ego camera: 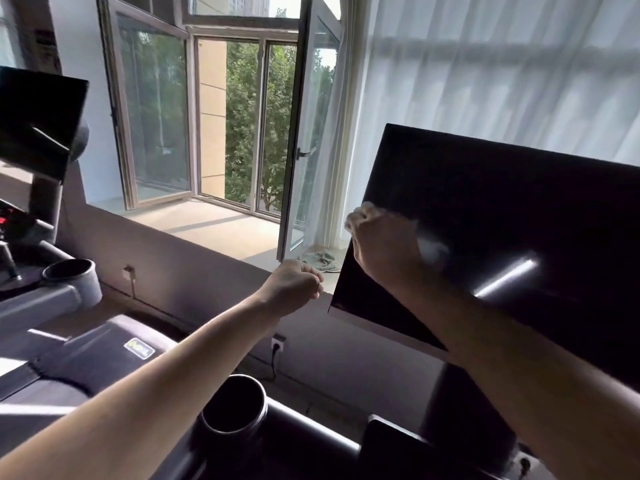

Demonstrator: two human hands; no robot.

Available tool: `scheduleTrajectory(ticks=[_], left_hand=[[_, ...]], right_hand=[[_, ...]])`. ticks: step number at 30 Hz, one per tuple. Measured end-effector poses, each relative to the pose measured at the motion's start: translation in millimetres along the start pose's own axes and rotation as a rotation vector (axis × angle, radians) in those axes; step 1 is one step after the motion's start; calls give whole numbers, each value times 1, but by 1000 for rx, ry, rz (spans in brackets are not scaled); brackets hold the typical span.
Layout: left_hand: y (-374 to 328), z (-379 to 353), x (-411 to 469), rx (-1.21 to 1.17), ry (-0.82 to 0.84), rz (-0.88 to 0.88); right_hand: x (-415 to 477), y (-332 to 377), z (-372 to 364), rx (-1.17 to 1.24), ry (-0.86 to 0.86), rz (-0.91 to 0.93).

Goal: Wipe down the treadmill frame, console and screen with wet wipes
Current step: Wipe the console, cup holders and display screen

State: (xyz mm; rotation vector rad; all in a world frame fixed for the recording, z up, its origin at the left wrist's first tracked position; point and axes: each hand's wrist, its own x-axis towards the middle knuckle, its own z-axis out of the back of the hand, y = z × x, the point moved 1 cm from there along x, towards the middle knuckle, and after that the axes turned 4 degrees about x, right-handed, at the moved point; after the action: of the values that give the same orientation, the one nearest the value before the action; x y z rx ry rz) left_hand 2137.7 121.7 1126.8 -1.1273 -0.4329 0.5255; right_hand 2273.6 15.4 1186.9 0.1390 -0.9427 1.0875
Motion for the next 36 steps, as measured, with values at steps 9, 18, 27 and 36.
scheduleTrajectory(ticks=[9,18,27,36], left_hand=[[14,-7,-16,-54,-2,-16],[9,-17,-11,-189,-107,23],[21,-32,-20,-199,45,67],[24,-40,-26,-231,-35,117]], right_hand=[[-85,62,-27,42,95,187],[-98,76,-31,137,17,33],[-135,57,-23,121,-1,-88],[-134,58,-20,101,25,-139]])
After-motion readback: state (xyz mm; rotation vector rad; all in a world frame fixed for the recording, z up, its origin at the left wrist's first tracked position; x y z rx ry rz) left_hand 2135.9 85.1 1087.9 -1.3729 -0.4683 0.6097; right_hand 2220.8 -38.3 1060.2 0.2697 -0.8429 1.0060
